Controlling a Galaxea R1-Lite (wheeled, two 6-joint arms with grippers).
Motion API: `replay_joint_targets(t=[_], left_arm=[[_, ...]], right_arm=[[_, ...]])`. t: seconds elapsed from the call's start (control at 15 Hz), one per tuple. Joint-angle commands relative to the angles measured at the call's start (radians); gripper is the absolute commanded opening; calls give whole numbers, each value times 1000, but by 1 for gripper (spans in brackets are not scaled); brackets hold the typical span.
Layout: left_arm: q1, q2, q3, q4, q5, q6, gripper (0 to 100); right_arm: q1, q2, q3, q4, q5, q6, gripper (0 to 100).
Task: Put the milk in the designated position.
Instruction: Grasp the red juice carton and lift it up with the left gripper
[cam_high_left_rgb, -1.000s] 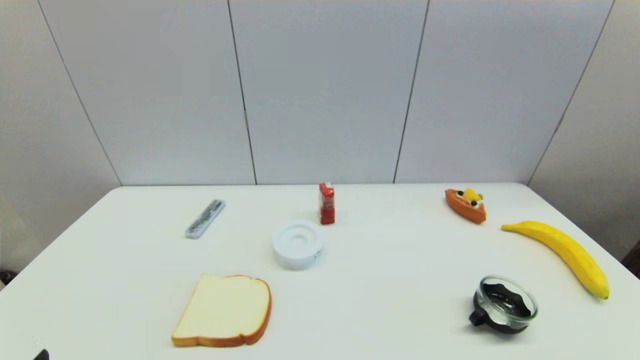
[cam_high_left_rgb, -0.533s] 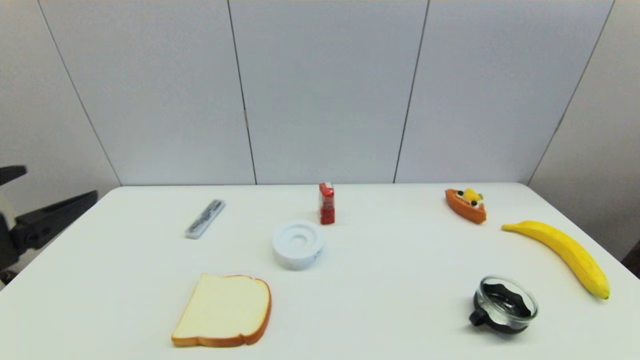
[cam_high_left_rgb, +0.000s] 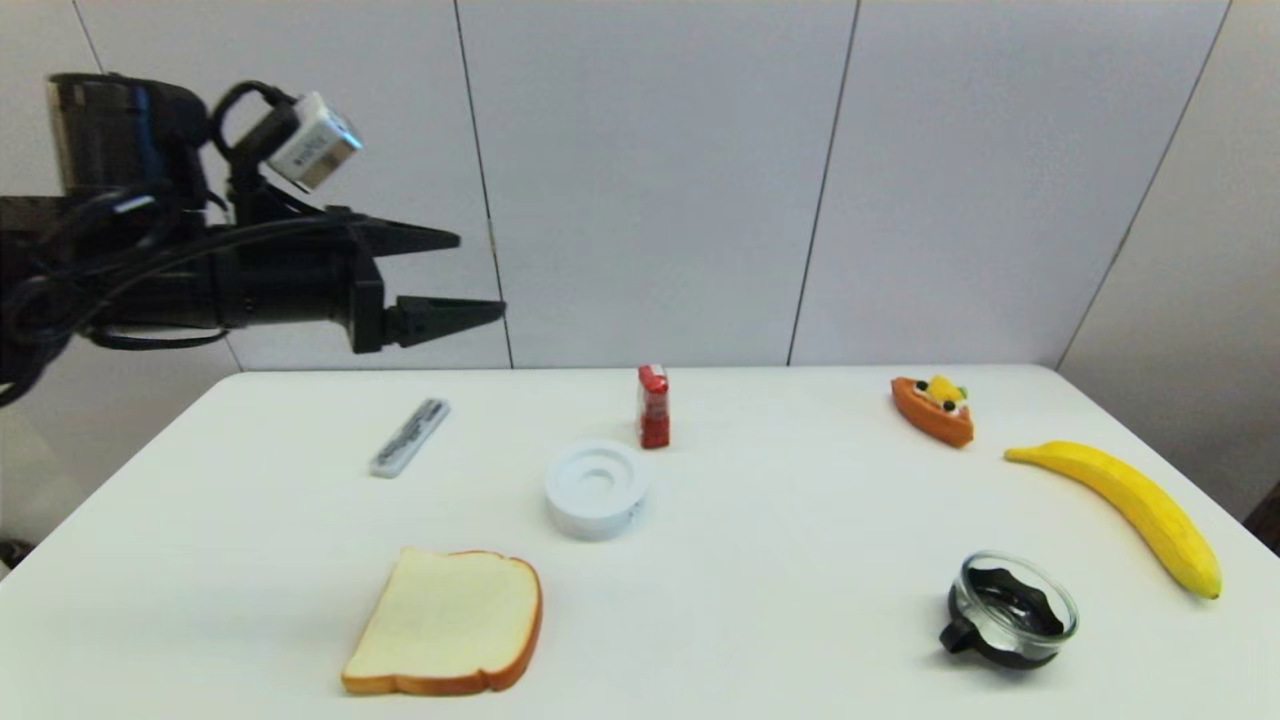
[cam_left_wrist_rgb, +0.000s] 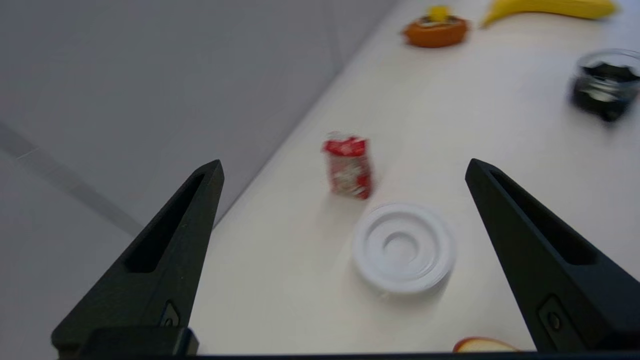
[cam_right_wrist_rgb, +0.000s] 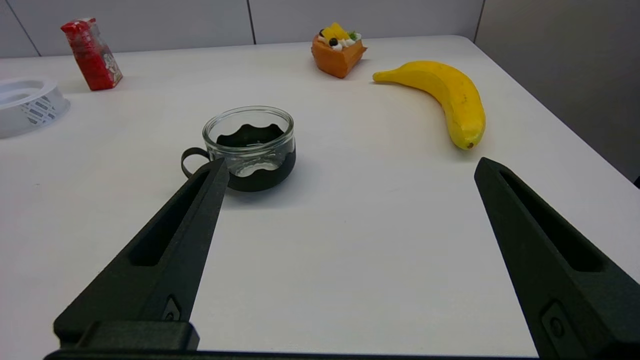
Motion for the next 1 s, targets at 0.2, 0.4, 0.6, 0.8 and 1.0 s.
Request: replay_joint_targets(t=[0.2, 0.4, 0.6, 0.8, 1.0], left_arm=[[-129, 368, -189, -9, -103, 131, 100], [-129, 503, -316, -4, -103, 126, 100], [-135, 621, -445, 34, -101, 125, 100], [-138, 705, -529, 86, -101, 123, 100], [-138, 742, -540, 93, -101, 123, 100]], right_arm=[[0, 0, 0, -1, 0, 1, 100], [0, 0, 0, -1, 0, 1, 100], [0, 0, 0, -1, 0, 1, 100], [0, 0, 0, -1, 0, -1, 100], [0, 2, 0, -1, 0, 1, 100]])
